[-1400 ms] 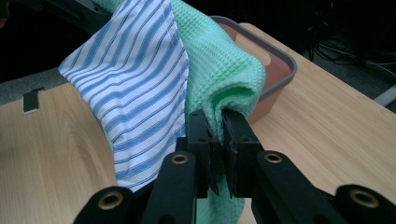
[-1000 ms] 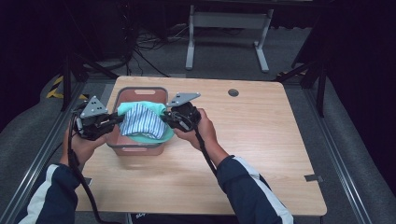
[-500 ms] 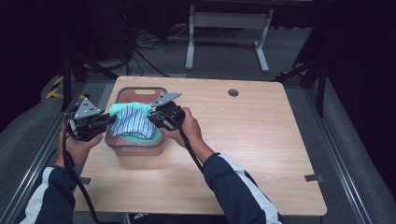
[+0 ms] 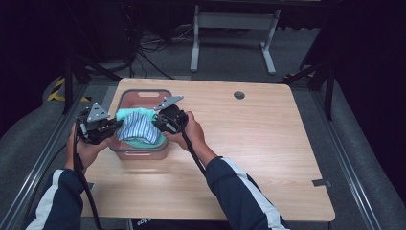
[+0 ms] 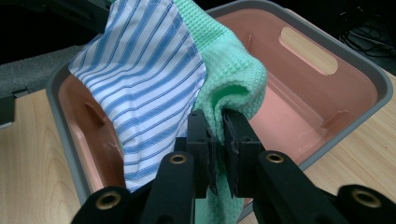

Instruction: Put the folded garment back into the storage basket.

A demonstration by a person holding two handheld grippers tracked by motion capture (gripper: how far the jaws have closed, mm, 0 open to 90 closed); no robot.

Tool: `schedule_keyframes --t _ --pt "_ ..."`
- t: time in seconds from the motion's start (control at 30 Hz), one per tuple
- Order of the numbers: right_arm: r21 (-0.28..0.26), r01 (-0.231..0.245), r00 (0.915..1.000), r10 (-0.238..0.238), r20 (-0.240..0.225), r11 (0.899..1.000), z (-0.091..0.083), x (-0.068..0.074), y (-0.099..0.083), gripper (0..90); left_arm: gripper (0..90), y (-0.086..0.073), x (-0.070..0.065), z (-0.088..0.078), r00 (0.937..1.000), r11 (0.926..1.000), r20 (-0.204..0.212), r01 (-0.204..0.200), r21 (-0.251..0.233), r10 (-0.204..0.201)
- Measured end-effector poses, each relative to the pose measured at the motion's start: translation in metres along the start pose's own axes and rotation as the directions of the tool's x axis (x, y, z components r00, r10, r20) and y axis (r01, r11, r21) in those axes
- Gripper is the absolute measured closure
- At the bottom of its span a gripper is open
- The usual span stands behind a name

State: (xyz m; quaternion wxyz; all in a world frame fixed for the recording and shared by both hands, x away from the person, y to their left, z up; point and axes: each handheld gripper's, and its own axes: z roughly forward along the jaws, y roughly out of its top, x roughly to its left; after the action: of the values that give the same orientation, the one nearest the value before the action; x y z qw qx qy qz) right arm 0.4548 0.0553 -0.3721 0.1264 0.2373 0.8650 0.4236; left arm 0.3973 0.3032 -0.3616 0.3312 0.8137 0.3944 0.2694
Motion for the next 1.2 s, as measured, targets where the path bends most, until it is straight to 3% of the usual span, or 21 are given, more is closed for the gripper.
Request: schedule_keyframes --t 0.57,0.67,0.73,0.8,0.9,1.2 --pt "0.061 0.012 0.9997 -0.014 0.023 0.998 0.024 -0.004 -0.005 80.3 82.5 -0.005 0.000 0.015 0.9999 0.9989 -0.010 0.007 0.047 -0.007" --pt "0.071 0.013 0.9994 -0.015 0.032 0.997 0.026 -0.003 -0.006 78.1 81.4 -0.006 -0.001 0.017 0.9993 0.9986 -0.036 0.010 0.051 -0.008" --pt "0.080 0.022 0.9988 -0.025 0.043 0.997 0.027 -0.003 -0.006 76.6 81.0 -0.007 0.000 0.019 0.9998 0.9984 -0.020 0.007 0.057 -0.006" --pt "0.082 0.017 0.9980 -0.022 0.060 0.996 0.027 -0.003 -0.006 71.0 75.4 -0.006 -0.002 0.021 0.9993 0.9978 -0.036 0.009 0.066 -0.007" --pt "0.074 -0.002 0.9978 -0.003 0.066 0.997 0.023 -0.005 -0.007 70.2 62.5 -0.004 -0.003 0.021 0.9988 0.9988 -0.047 0.018 0.046 -0.016" --pt "0.069 0.000 0.9983 -0.004 0.059 0.998 0.020 -0.007 -0.013 71.7 59.6 0.001 -0.017 0.022 0.9995 0.9999 -0.032 -0.006 0.009 0.006"
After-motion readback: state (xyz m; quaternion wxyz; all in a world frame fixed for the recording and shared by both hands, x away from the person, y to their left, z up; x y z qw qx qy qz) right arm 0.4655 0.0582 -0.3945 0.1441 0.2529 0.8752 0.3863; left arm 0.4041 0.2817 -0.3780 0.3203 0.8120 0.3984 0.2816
